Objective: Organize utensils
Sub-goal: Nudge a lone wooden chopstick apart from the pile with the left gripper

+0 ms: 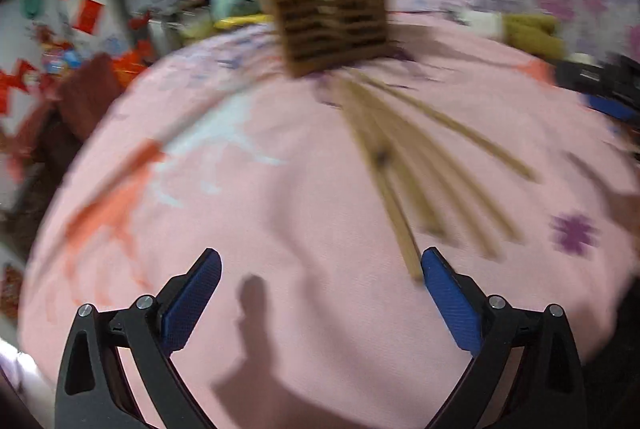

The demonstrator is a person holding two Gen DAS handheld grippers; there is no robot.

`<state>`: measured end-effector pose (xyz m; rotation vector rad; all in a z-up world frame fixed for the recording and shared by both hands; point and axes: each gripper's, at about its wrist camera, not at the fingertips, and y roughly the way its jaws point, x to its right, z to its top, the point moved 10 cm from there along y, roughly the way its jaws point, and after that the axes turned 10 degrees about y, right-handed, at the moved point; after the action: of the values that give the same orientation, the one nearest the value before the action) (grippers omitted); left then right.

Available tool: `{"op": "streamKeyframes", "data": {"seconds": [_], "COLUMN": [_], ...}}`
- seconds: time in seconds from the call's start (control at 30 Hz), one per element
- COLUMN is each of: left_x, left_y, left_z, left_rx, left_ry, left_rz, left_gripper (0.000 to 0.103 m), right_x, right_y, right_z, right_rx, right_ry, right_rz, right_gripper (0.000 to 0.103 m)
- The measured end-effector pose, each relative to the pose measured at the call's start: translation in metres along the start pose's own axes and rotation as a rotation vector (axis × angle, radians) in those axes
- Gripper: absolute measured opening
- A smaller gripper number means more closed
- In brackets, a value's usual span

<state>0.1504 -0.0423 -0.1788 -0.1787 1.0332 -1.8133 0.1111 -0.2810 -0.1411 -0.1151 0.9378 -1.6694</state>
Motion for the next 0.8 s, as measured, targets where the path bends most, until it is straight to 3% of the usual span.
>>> {"op": "streamKeyframes", "data": {"seconds": [0.07, 0.13, 0.2, 0.33, 0.5, 0.63, 0.77, 0.8], "left_x": [-0.034, -0.054, -0.058, -0.042, -0.012, -0.002, -0.001, -0.004], "left_y": [0.011, 0.011, 0.002, -0.018, -0.016, 0.0, 0.016, 0.016], "left_z": [-0.006, -0.012, -0.012, 0.001, 0.014, 0.023, 0.013, 0.011], "left_rx": [-0.038, -0.045, -0.007, 0.092, 0.109, 0.096, 0.04, 0.047], "left_ry": [-0.068, -0.175, -0.212, -0.168, -0.107, -0.087, -0.116, -0.13], "left_rz": [0.088, 0.032, 0.001, -0.016, -0.09, -0.125, -0.172, -0.176], "left_gripper": [0.099, 0.098, 0.098, 0.093, 0.052, 0.035, 0.009, 0.008], "right_x": [0.001, 0.001, 0.0, -0.002, -0.003, -0.002, -0.002, -0.003], "right_y": [0.001, 0.002, 0.002, 0.003, 0.003, 0.003, 0.004, 0.005], "right_z": [0.0, -0.001, -0.001, -0.003, -0.004, -0.004, -0.005, -0.005], "right_rx": [-0.002, -0.005, -0.006, -0.002, -0.005, -0.007, -0.009, -0.013], "right_ry": [0.005, 0.008, 0.005, -0.007, -0.004, -0.003, -0.001, 0.001], "right_rz": [0.002, 0.004, 0.005, 0.0, 0.002, 0.003, 0.004, 0.005], "right_gripper": [0.097, 0.096, 0.096, 0.097, 0.096, 0.096, 0.096, 0.097]}}
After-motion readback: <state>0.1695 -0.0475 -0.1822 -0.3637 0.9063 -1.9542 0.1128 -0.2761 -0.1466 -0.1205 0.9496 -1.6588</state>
